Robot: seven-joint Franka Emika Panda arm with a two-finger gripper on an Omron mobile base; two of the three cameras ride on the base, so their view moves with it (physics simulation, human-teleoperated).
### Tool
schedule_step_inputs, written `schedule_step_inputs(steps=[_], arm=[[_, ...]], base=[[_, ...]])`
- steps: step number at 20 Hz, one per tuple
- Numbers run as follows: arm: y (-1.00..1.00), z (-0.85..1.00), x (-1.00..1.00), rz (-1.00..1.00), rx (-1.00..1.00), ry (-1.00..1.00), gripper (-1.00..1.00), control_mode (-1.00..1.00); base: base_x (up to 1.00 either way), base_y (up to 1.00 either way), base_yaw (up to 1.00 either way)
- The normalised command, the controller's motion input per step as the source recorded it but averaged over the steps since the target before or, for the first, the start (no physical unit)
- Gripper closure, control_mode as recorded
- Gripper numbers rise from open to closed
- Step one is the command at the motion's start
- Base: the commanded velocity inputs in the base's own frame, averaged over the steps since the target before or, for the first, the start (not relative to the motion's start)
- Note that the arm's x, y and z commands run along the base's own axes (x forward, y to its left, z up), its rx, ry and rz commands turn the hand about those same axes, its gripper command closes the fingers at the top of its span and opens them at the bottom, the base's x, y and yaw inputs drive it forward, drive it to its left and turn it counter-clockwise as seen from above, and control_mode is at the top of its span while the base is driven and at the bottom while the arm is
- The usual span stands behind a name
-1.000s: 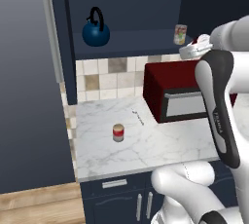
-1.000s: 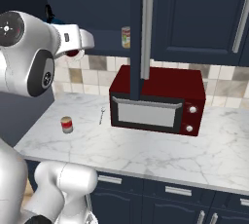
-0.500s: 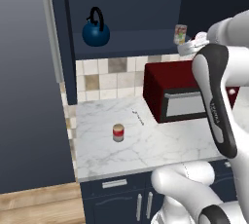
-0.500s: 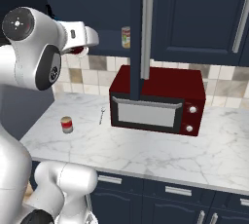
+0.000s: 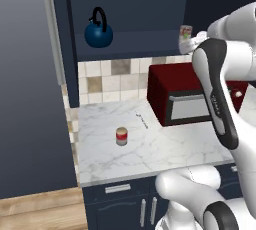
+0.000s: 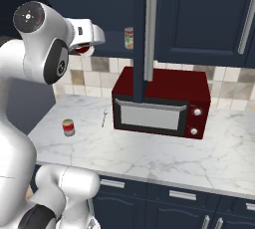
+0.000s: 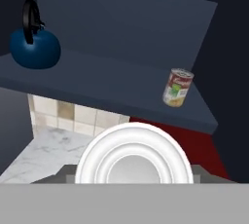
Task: Pick the cans from the counter and place them in their designated side in the cabinet.
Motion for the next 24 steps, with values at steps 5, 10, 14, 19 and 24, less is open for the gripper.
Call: schedule_step_inputs(steps=[5,10,14,19,24], arm=[[-0.04,0.00,0.20,0.00,0.00,0.04,1.00,-1.00],[-0.05,0.00,0.22,0.00,0.00,0.03,1.00,-1.00],[-0.03,0.00,0.24,0.00,0.00,0.03,1.00,-1.00],[-0.02,0.00,0.21,0.00,0.00,0.02,1.00,-1.00],[-0.02,0.00,0.12,0.00,0.00,0.00,1.00,-1.00]], base=[[0.00,0.00,0.00],[0.00,0.00,0.00],[0.00,0.00,0.00],[0.00,0.00,0.00],[0.00,0.00,0.00]])
